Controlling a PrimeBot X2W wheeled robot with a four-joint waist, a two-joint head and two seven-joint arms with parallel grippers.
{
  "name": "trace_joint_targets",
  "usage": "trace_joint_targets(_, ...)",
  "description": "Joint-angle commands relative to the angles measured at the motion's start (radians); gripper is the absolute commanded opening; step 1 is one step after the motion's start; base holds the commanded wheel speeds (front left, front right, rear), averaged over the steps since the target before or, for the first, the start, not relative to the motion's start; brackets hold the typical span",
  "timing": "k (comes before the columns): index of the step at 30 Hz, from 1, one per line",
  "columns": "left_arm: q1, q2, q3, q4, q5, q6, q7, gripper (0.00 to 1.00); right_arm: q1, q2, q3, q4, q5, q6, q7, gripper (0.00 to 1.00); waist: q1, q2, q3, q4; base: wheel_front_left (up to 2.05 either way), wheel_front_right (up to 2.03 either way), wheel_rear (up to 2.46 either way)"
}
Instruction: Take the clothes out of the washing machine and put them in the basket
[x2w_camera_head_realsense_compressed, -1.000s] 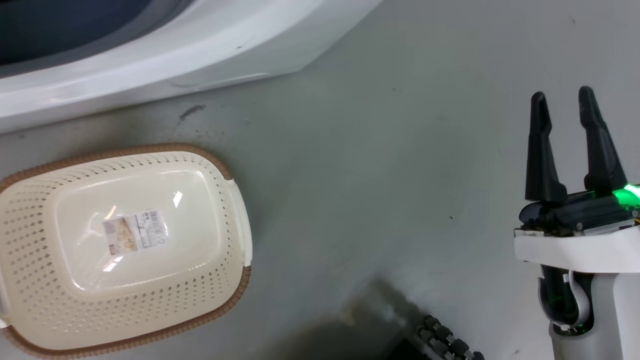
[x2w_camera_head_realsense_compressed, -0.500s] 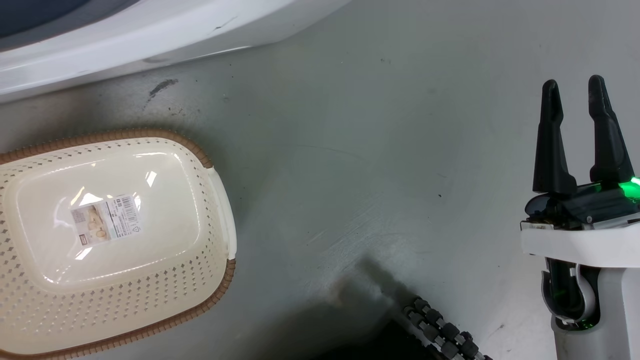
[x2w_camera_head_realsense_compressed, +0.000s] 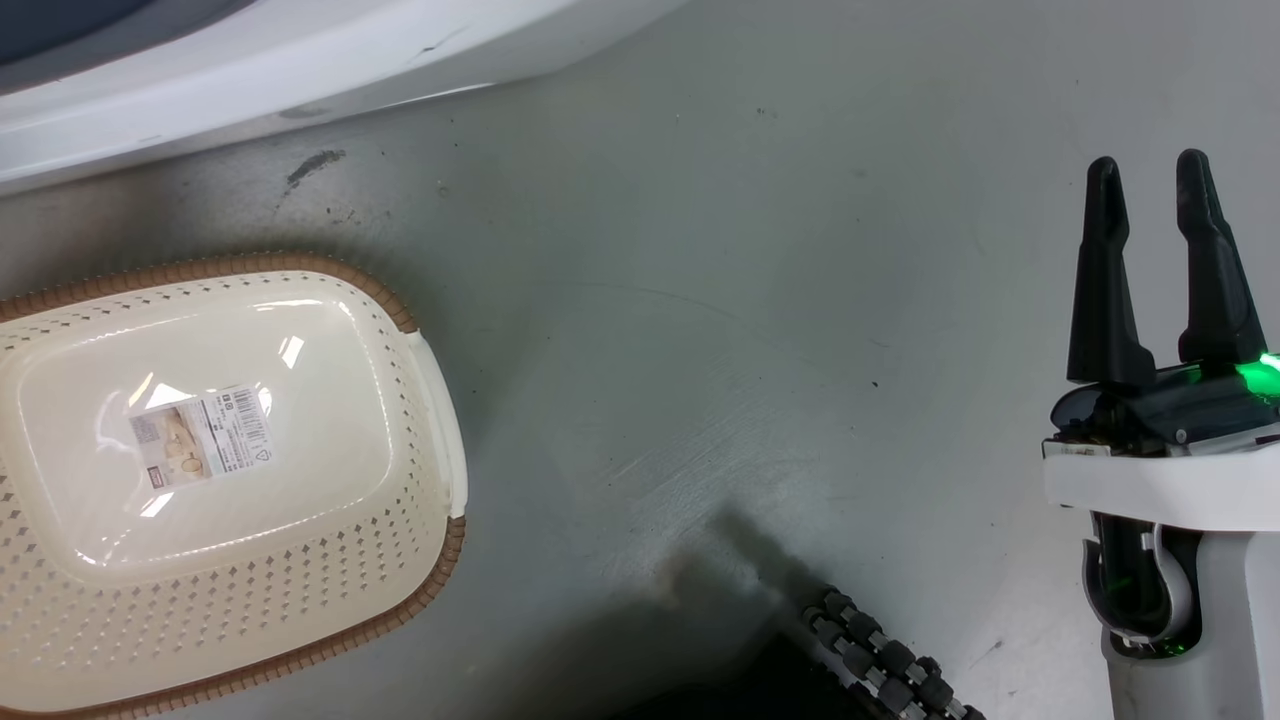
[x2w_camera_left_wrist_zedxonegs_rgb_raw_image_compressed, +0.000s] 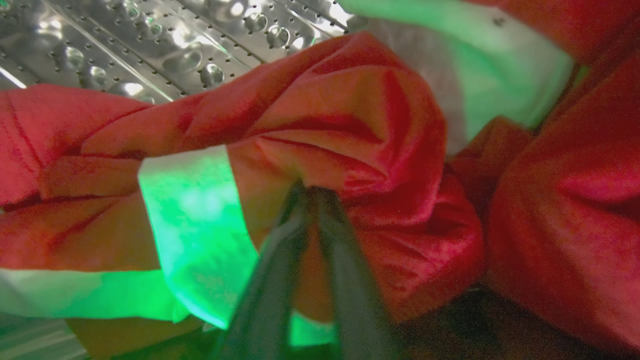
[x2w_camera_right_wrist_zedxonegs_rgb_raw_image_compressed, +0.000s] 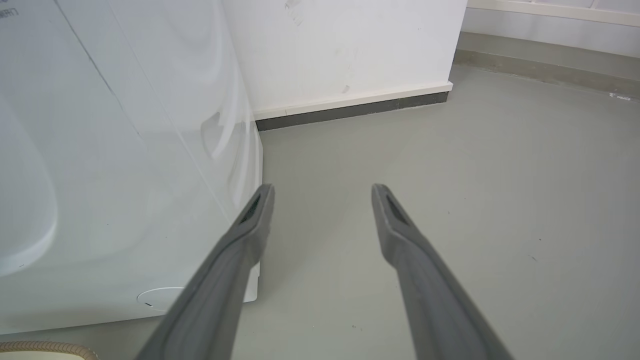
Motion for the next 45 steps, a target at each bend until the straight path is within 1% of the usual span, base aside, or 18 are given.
trace_joint_targets(1,0.023,0.010,-0.002,-0.011,-0.003,0.008,-0.008,0.00,-0.016,0.003,0.000,0.001,0.001,-0.001,-0.002,1.00,0.0000,0.0000,0.000,0.000,0.00,0.00,0.00)
trace_joint_targets(5,0.036,0.016,-0.002,-0.051,-0.005,0.018,-0.036,0.00,-0.021,0.003,-0.002,0.003,-0.001,-0.001,-0.002,1.00,0.0000,0.0000,-0.005,0.004,0.00,0.00,0.00)
trace_joint_targets(9,0.062,0.010,0.003,-0.073,-0.018,0.028,-0.091,0.00,-0.022,0.003,-0.009,0.005,-0.012,-0.001,-0.002,1.00,0.0000,0.0000,-0.027,0.017,0.00,0.00,0.00)
trace_joint_targets(13,0.111,-0.011,0.012,-0.087,-0.042,0.035,-0.163,0.00,-0.014,0.003,-0.020,0.011,-0.029,-0.001,-0.002,1.00,0.0000,0.0000,-0.069,0.046,0.00,0.00,0.00)
trace_joint_targets(16,0.150,-0.038,0.021,-0.090,-0.069,0.037,-0.220,0.00,-0.007,0.002,-0.025,0.018,-0.054,-0.001,-0.002,1.00,0.0000,0.0000,-0.112,0.074,0.00,0.00,0.00)
trace_joint_targets(20,0.211,-0.073,0.016,-0.074,-0.097,0.024,-0.293,0.00,0.003,0.002,-0.033,0.026,-0.088,-0.001,-0.002,1.00,0.0000,0.0000,-0.174,0.114,0.00,0.00,0.00)
trace_joint_targets(21,0.211,-0.073,0.016,-0.074,-0.097,0.024,-0.293,0.00,0.003,0.002,-0.033,0.026,-0.088,-0.001,-0.002,1.00,0.0000,0.0000,-0.174,0.114,0.00,0.00,0.00)
trace_joint_targets(28,0.338,-0.143,0.011,-0.026,-0.147,0.005,-0.439,0.00,0.044,0.002,-0.040,0.047,-0.143,-0.001,-0.002,1.00,0.0000,0.0000,-0.290,0.169,0.00,0.00,0.00)
trace_joint_targets(34,0.438,-0.192,0.001,0.013,-0.186,-0.015,-0.563,0.00,0.082,0.002,-0.043,0.062,-0.176,-0.001,-0.002,1.00,0.0000,0.0000,-0.371,0.201,0.00,0.00,0.00)
trace_joint_targets(36,0.468,-0.208,0.012,0.028,-0.212,-0.018,-0.607,0.00,0.094,0.002,-0.043,0.065,-0.183,-0.001,-0.002,1.00,0.0000,0.0000,-0.396,0.210,0.00,0.00,0.00)
trace_joint_targets(45,0.609,-0.259,-0.011,0.056,-0.273,-0.033,-0.780,0.00,0.147,0.002,-0.041,0.079,-0.210,-0.001,-0.002,1.00,0.0000,0.0000,-0.500,0.249,0.00,0.00,0.00)
